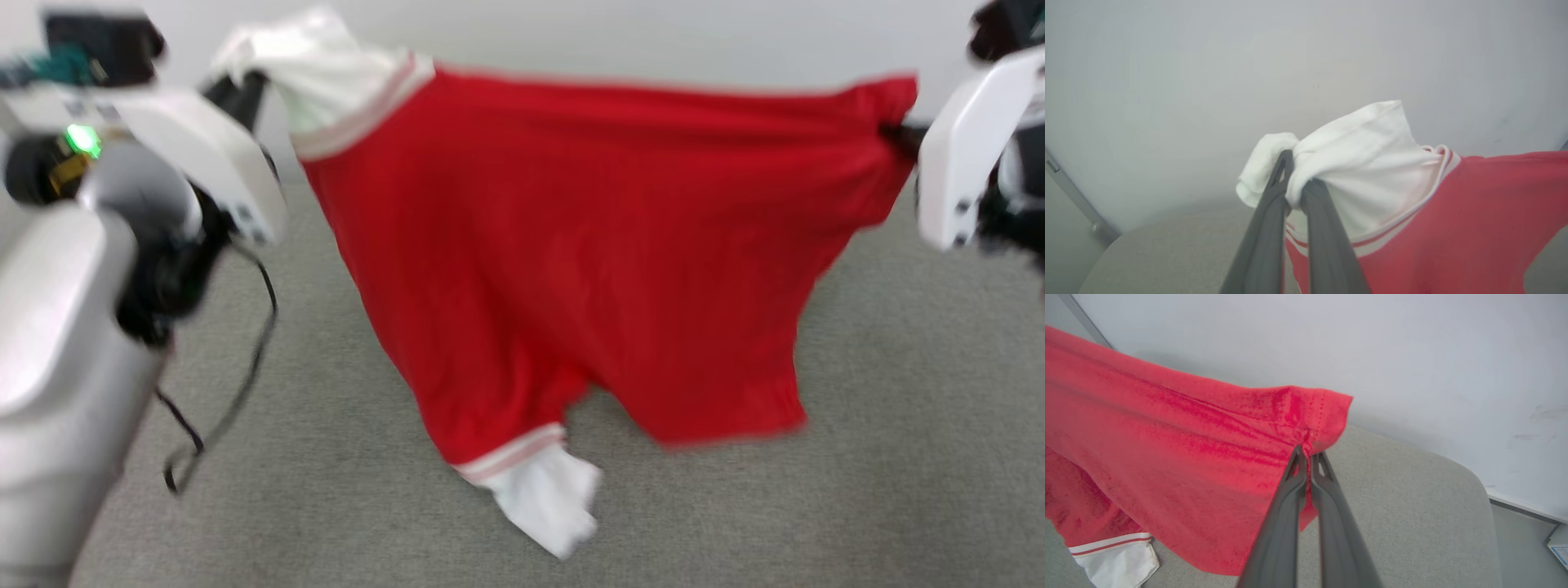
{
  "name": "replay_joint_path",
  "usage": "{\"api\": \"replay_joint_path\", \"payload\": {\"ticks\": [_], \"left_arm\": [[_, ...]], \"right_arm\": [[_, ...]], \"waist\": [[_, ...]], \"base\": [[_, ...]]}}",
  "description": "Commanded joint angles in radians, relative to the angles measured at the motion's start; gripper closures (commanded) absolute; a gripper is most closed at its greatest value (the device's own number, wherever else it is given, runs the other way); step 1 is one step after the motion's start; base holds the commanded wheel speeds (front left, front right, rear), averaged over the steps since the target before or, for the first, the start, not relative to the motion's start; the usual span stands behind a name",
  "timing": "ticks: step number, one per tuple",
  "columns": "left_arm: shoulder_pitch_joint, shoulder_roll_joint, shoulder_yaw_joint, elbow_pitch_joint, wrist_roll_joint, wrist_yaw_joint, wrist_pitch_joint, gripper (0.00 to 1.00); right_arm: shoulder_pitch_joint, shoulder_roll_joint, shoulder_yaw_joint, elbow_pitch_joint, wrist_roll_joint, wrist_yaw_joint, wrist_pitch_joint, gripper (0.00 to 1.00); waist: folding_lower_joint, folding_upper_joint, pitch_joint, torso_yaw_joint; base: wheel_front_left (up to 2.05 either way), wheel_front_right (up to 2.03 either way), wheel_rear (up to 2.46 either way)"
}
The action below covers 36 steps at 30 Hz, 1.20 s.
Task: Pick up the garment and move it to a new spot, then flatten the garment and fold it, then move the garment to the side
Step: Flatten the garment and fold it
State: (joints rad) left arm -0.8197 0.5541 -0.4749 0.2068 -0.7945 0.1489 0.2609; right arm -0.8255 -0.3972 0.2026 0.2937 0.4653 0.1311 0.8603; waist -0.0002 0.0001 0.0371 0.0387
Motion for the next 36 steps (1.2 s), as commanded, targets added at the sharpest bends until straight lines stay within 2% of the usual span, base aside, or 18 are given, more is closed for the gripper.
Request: {"api": "replay_joint_path", "payload": {"ticks": [1,5,10,19,28,36], "left_arm": [[-0.039,-0.005,0.006,0.026,0.007,-0.008,-0.006,1.00],[-0.198,-0.018,0.016,0.128,0.027,-0.041,-0.018,1.00],[-0.394,-0.030,0.025,0.241,0.072,-0.054,-0.055,1.00],[-0.703,0.004,0.060,0.330,0.159,-0.059,-0.167,1.00],[-0.900,0.019,0.081,0.360,0.204,-0.070,-0.265,1.00],[-0.988,-0.002,0.092,0.451,0.186,-0.094,-0.301,1.00]], "right_arm": [[-0.030,-0.003,-0.007,0.007,-0.002,-0.001,-0.006,1.00],[-0.124,-0.010,-0.014,0.015,-0.018,-0.001,-0.009,1.00],[-0.250,-0.007,-0.005,0.031,-0.051,-0.001,-0.066,1.00],[-0.496,0.025,-0.012,0.072,-0.114,-0.001,-0.261,1.00],[-0.697,0.050,-0.025,0.118,-0.197,-0.001,-0.465,1.00],[-0.806,0.079,-0.006,0.189,-0.227,-0.001,-0.605,1.00]], "waist": [[0.0002,-0.0001,0.002,-0.015],[0.0002,-0.0001,0.061,-0.028],[0.0002,-0.0001,0.170,-0.047],[0.0002,-0.0001,0.404,-0.105],[0.0002,-0.0001,0.578,-0.123],[0.0002,-0.0001,0.690,-0.126]], "base": [[0.00,0.00,0.00],[0.00,0.00,0.00],[0.00,0.00,0.00],[0.00,0.00,0.00],[0.00,0.00,0.00],[0.00,0.00,0.00]]}}
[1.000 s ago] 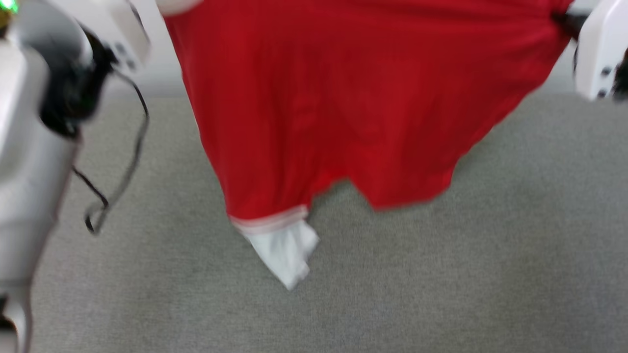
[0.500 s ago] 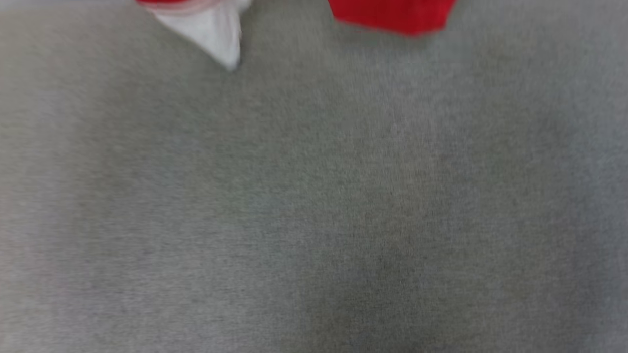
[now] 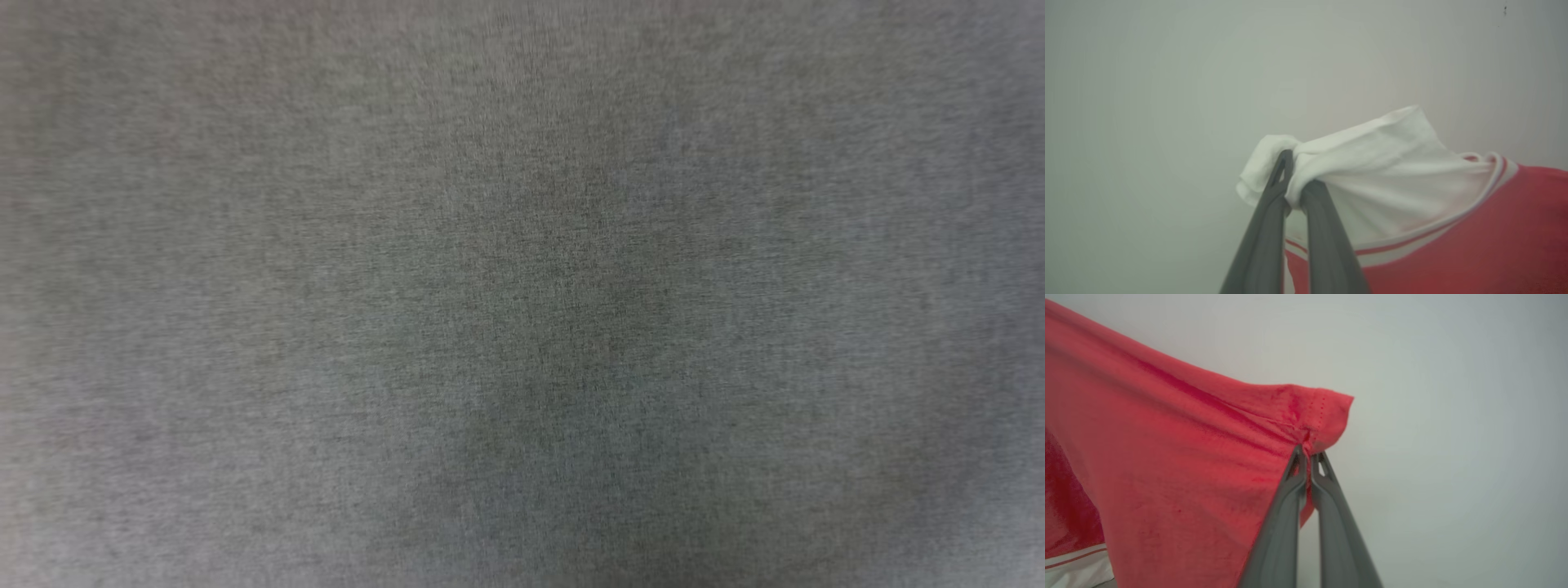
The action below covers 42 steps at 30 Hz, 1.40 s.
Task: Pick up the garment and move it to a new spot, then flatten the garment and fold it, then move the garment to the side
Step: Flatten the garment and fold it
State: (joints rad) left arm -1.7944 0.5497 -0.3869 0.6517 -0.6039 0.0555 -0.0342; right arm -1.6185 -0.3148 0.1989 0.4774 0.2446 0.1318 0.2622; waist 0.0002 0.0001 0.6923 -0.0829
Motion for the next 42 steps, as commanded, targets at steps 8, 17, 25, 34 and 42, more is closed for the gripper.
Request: {"api": "replay_joint_path", "payload": {"ticks": [8,17,25,34,42], "left_arm": [[0.023,-0.028,0.029,0.109,-0.053,-0.032,-0.063,1.00],[0.159,-0.060,0.033,0.213,-0.110,-0.104,-0.120,1.00],[0.470,-0.088,0.024,0.198,-0.162,-0.141,-0.176,1.00],[0.991,-0.091,0.052,0.019,-0.232,-0.075,-0.211,1.00],[1.430,-0.040,0.076,-0.294,-0.292,0.092,-0.135,1.00]], "right_arm": [[-0.043,0.025,0.047,0.115,0.031,-0.002,-0.101,1.00],[0.036,0.023,0.110,0.243,0.127,-0.002,-0.134,1.00],[0.304,-0.041,0.171,0.218,0.248,-0.002,-0.121,1.00],[0.754,-0.111,0.159,0.126,0.348,-0.003,-0.109,1.00],[1.111,-0.121,0.069,-0.012,0.366,-0.004,-0.047,1.00]], "waist": [[-0.0002,-0.0001,0.077,0.004],[-0.0002,-0.0001,0.035,0.031],[-0.0002,-0.0001,-0.085,0.071],[-0.0002,-0.0001,-0.291,0.083],[-0.0002,-0.0001,-0.450,0.091]], "base": [[0.00,0.00,0.00],[0.00,0.00,0.00],[0.00,0.00,0.00],[0.00,0.00,0.00],[0.00,0.00,0.00]]}}
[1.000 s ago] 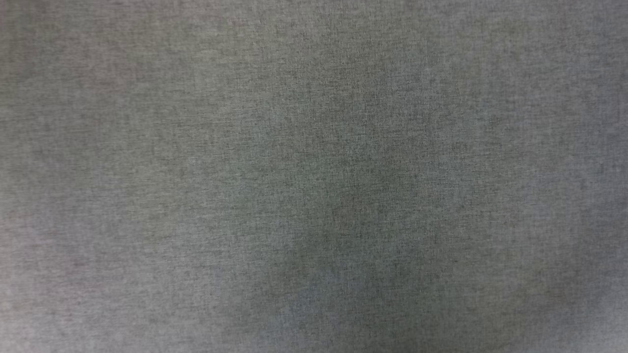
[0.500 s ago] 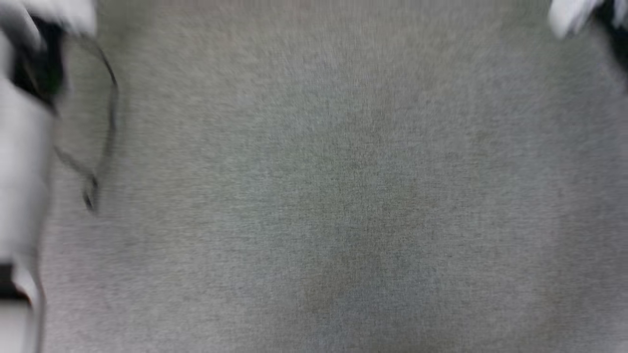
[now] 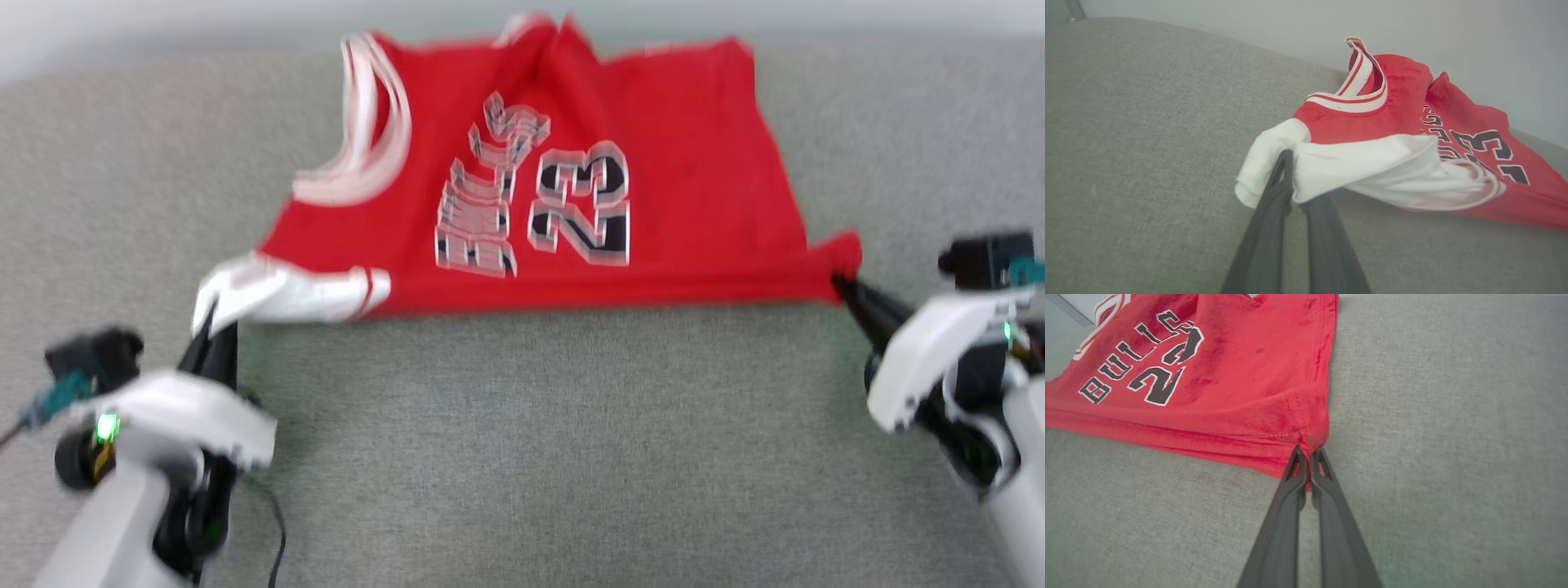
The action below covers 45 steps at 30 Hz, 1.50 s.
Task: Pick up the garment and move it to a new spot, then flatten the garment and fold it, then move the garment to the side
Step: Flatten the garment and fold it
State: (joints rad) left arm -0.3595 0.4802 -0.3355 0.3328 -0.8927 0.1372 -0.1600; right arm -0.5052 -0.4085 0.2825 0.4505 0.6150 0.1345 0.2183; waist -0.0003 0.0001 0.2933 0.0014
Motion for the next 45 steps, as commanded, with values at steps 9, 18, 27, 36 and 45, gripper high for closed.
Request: {"api": "replay_joint_path", "payload": {"ticks": [9,18,27,36,45], "left_arm": [[0.393,0.084,0.056,-0.345,-0.054,0.234,0.093,1.00],[0.618,0.121,0.069,-0.599,-0.069,0.379,0.156,1.00],[0.477,0.131,0.007,-0.586,-0.077,0.323,0.250,1.00],[0.221,0.095,-0.072,-0.361,-0.065,0.193,0.323,1.00],[0.110,0.046,-0.154,-0.157,-0.070,0.075,0.374,0.62]], "right_arm": [[0.389,0.059,-0.238,-0.224,-0.073,-0.010,0.133,1.00],[0.695,0.212,-0.426,-0.535,-0.180,-0.010,0.344,1.00],[0.612,0.266,-0.415,-0.572,-0.242,-0.005,0.442,1.00],[0.381,0.222,-0.303,-0.370,-0.253,-0.005,0.436,1.00],[0.283,0.194,-0.203,-0.174,-0.241,-0.005,0.337,0.00]], "waist": [[0.0003,-0.0001,-0.169,0.015],[0.0003,-0.0001,-0.216,0.026],[0.0003,-0.0001,-0.191,0.008],[0.0003,-0.0001,-0.078,0.006],[0.0003,-0.0001,-0.045,0.007]], "base": [[0.00,0.00,0.00],[0.00,0.00,0.00],[0.00,0.00,0.00],[0.00,0.00,0.00],[0.00,0.00,0.00]]}}
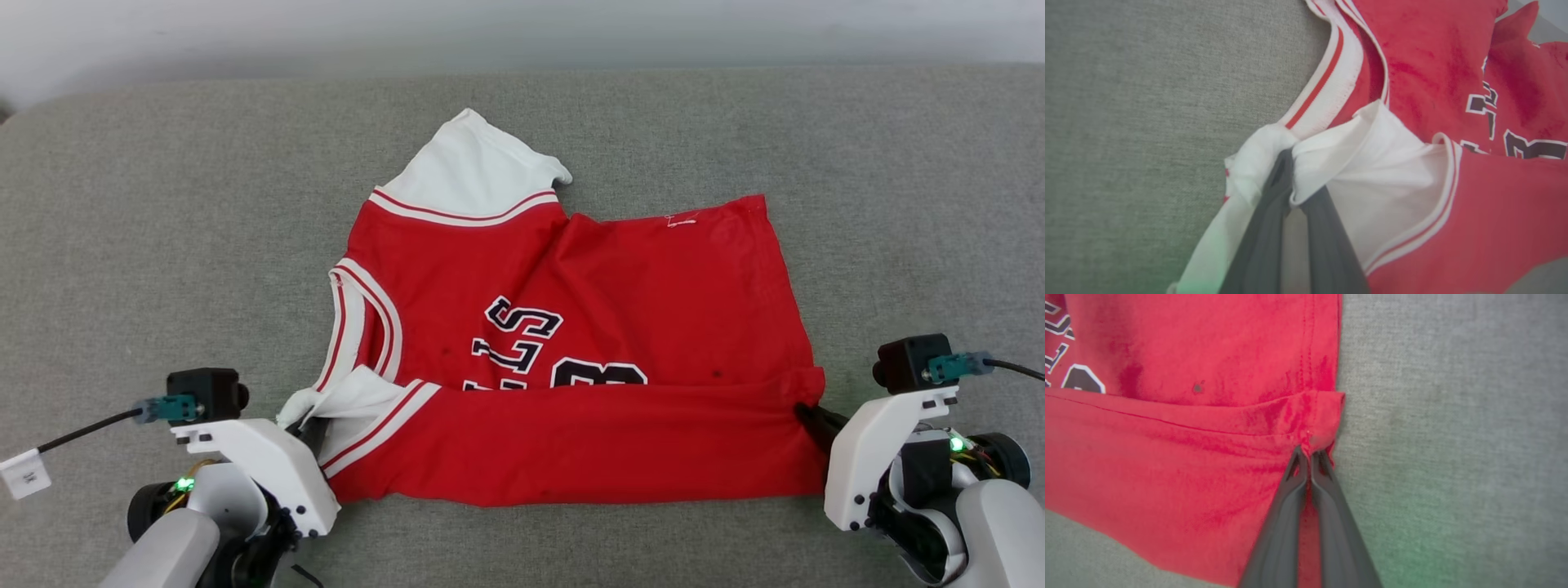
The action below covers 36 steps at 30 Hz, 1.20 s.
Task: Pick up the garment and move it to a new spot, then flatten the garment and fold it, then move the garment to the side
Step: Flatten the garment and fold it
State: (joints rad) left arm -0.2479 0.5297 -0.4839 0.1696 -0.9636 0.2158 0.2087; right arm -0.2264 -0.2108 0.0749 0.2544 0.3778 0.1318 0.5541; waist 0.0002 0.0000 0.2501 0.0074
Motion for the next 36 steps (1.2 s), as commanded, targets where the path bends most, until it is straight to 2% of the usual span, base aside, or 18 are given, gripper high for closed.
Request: {"api": "replay_joint_path", "payload": {"ticks": [1,2,6,9,15,19,21,22,26,29,33,36], "left_arm": [[-0.003,-0.010,-0.010,0.020,-0.002,-0.011,0.000,0.11],[-0.004,-0.017,-0.012,0.030,-0.002,-0.016,-0.006,0.00],[0.018,-0.019,0.004,0.053,-0.010,-0.020,-0.039,0.00],[0.038,0.002,0.024,0.041,-0.019,-0.018,-0.050,0.00],[0.081,0.099,0.063,-0.043,-0.035,-0.002,-0.010,0.00],[0.063,0.193,0.045,-0.109,-0.019,-0.016,0.088,0.00],[0.046,0.236,0.021,-0.133,-0.011,-0.032,0.156,0.00],[0.046,0.236,0.021,-0.133,-0.011,-0.032,0.156,0.00],[0.028,0.302,-0.040,-0.156,-0.015,-0.063,0.315,0.00],[0.024,0.329,-0.082,-0.150,-0.029,-0.076,0.420,0.00],[0.015,0.323,-0.103,-0.113,-0.053,-0.077,0.483,0.00],[0.007,0.311,-0.106,-0.067,-0.058,-0.083,0.489,0.00]], "right_arm": [[0.004,-0.002,0.009,0.040,0.007,-0.002,-0.011,0.00],[0.004,-0.006,0.016,0.051,0.013,-0.002,-0.025,0.00],[0.022,-0.031,0.044,0.031,0.049,-0.002,-0.117,0.00],[0.043,-0.049,0.066,0.001,0.063,-0.002,-0.191,0.00],[0.095,-0.050,0.047,-0.085,0.033,-0.002,-0.373,0.00],[0.144,-0.027,0.008,-0.158,-0.021,-0.002,-0.477,0.00],[0.173,-0.015,-0.008,-0.197,-0.042,-0.002,-0.503,0.00],[0.173,-0.015,-0.008,-0.197,-0.042,-0.002,-0.503,0.00],[0.232,0.018,-0.037,-0.273,-0.074,-0.002,-0.516,0.00],[0.266,0.042,-0.046,-0.321,-0.088,-0.002,-0.512,0.00],[0.283,0.067,-0.049,-0.360,-0.095,-0.002,-0.507,0.00],[0.281,0.078,-0.044,-0.377,-0.090,-0.002,-0.503,0.00]], "waist": [[-0.0002,0.0000,-0.007,0.001],[-0.0002,0.0000,-0.013,0.002],[-0.0002,0.0000,-0.050,0.002],[-0.0002,0.0000,-0.083,-0.004],[-0.0002,0.0000,-0.153,-0.025],[-0.0002,0.0000,-0.183,-0.032],[-0.0002,0.0000,-0.197,-0.038],[-0.0002,0.0000,-0.197,-0.038],[-0.0002,0.0000,-0.209,-0.056],[-0.0002,0.0000,-0.199,-0.073],[-0.0002,0.0000,-0.172,-0.100],[-0.0002,0.0000,-0.142,-0.117]], "base": [[0.00,0.00,0.00],[0.00,0.00,0.00],[0.00,0.00,0.00],[0.00,0.00,0.00],[0.00,0.00,0.00],[0.00,0.00,0.00],[0.00,0.00,0.00],[0.00,0.00,0.00],[0.00,0.00,0.00],[0.00,0.00,0.00],[0.00,0.00,0.00],[0.00,0.00,0.00]]}}
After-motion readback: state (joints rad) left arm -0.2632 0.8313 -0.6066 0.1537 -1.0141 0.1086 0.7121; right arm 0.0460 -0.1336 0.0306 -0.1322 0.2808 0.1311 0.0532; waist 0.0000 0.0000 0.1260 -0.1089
